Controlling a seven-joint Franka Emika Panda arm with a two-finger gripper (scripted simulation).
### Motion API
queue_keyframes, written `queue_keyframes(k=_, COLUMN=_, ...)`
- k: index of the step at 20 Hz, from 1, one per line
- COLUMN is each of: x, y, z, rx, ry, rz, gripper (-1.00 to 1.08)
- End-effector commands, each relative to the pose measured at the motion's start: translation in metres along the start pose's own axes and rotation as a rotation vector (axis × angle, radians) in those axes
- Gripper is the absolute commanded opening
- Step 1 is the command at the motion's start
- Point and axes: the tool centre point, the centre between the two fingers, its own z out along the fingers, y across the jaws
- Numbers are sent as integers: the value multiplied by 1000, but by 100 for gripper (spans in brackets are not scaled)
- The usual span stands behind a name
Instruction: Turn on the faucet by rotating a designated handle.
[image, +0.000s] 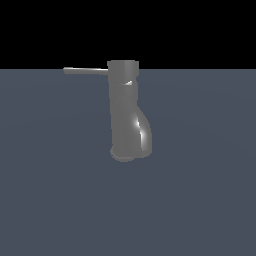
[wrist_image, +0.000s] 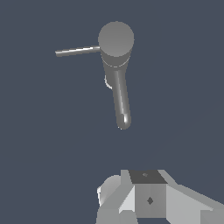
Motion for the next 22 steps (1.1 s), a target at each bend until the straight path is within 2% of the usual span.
queue_keyframes(k=1, x=0, y=0, z=0, rx=0, ry=0, rz=0, gripper=-100)
queue_keyframes(k=10, x=3, y=7, z=5, rx=31, ry=-26, rz=38, gripper=-100)
queue_keyframes(k=22, x=12, y=5, z=8, rx=35, ry=-27, rz=80, gripper=-100)
